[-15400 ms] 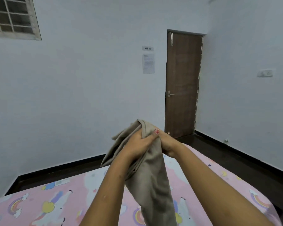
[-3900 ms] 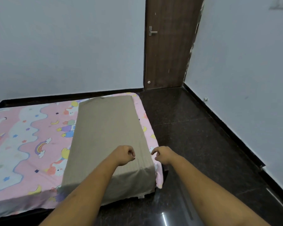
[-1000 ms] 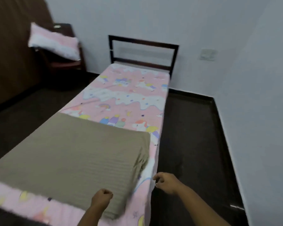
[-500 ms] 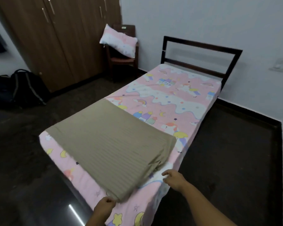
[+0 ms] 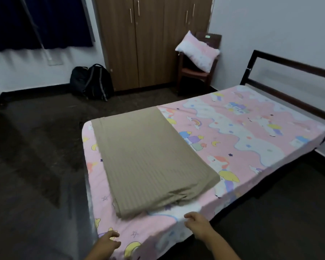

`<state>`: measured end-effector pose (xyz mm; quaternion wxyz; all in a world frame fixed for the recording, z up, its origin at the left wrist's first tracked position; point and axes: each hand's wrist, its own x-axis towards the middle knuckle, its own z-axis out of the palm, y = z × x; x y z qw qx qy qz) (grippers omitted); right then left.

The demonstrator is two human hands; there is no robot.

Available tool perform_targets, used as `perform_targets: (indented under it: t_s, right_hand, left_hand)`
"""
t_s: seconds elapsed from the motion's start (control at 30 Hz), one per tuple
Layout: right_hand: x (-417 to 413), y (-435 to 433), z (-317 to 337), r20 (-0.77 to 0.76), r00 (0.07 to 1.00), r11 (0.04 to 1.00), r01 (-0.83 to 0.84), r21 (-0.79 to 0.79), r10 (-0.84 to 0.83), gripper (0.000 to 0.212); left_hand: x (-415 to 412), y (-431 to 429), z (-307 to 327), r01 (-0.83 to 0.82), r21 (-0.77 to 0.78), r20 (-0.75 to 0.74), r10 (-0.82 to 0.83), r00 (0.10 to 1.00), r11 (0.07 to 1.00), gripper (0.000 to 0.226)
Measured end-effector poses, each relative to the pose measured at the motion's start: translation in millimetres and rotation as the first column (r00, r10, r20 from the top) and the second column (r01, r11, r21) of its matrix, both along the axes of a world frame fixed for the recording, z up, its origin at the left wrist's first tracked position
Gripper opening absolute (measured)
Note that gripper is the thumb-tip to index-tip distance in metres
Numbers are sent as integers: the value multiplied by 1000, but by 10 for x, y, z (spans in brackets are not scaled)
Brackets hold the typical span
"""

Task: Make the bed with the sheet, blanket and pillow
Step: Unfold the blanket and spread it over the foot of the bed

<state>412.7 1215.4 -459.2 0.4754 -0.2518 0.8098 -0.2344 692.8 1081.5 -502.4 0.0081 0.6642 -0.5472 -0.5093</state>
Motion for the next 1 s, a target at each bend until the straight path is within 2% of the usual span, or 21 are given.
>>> perform_targets:
  t_s: [0.1, 0.2, 0.27, 0.3, 0.37, 0.43, 0.5, 0.6, 0.67, 0.73, 0.77, 0.8, 0.83, 0.87, 0.9, 1.0]
  right_hand:
    - [-154, -123, -284, -10, 997, 997, 71, -33, -71, 30]
    - [-241, -313, -629, 82, 971, 969, 230, -93, -223, 23]
    - [-293, -459, -916, 156, 946, 949, 300, -94, -283, 19]
    - [-308, -519, -1067, 171, 937, 942, 323, -94, -305, 16]
    - [-341, -631, -1363, 170, 906, 908, 407, -100, -388, 3]
    - [-366, -733, -1607, 220, 851, 852, 509, -121, -477, 11]
    - [-401, -820, -1842, 279, 793, 780, 598, -186, -541, 10]
    - [-480, -1031, -2015, 332, 786, 699, 617, -363, -521, 24]
    - [-523, -1170, -2101, 396, 793, 645, 608, -463, -463, 36]
    - [-531, -1298, -2158, 420, 815, 612, 577, -540, -398, 32]
    - [-506, -1328, -2198, 426, 825, 597, 564, -572, -371, 26]
    - [-472, -1343, -2228, 449, 825, 572, 563, -597, -344, 21]
    - [-441, -1340, -2253, 483, 817, 540, 573, -616, -315, 19]
    - [-400, -1310, -2248, 524, 801, 503, 592, -629, -289, 19]
    - [-374, -1267, -2240, 569, 778, 456, 621, -637, -265, 18]
    - [-285, -1017, -2105, 747, 652, 331, 739, -587, -131, 18]
  left_hand:
    - [-37, -88, -206, -10, 8, 10, 10, 1000, 1000, 32]
    - [-140, -161, -452, -12, 6, 22, 12, 1000, 1000, 46]
    - [-244, -217, -657, 4, -22, 36, -3, 999, 1000, 64]
    - [-290, -237, -776, 20, -66, 69, -16, 997, 998, 75]
    - [-391, -300, -1011, 115, -251, 257, -49, 965, 961, 92]
    - [-498, -360, -1207, 179, -431, 394, 6, 919, 885, 103]
    - [-592, -422, -1382, 116, -586, 363, 132, 922, 802, 108]
    - [-705, -635, -1618, 106, -720, 285, 152, 946, 686, 94]
    - [-726, -702, -1705, 52, -806, 169, 145, 975, 590, 77]
    - [-720, -717, -1706, -22, -849, 40, 105, 994, 528, 63]
    - [-701, -692, -1700, -80, -839, -55, 62, 997, 537, 57]
    - [-679, -666, -1681, -177, -789, -219, 1, 976, 589, 52]
    - [-669, -627, -1650, -276, -698, -428, -76, 900, 661, 50]
    - [-682, -585, -1622, -352, -584, -626, -129, 769, 732, 46]
    - [-692, -552, -1602, -405, -488, -750, -134, 648, 773, 39]
    - [-725, -317, -1461, -515, -335, -872, -53, 486, 789, 24]
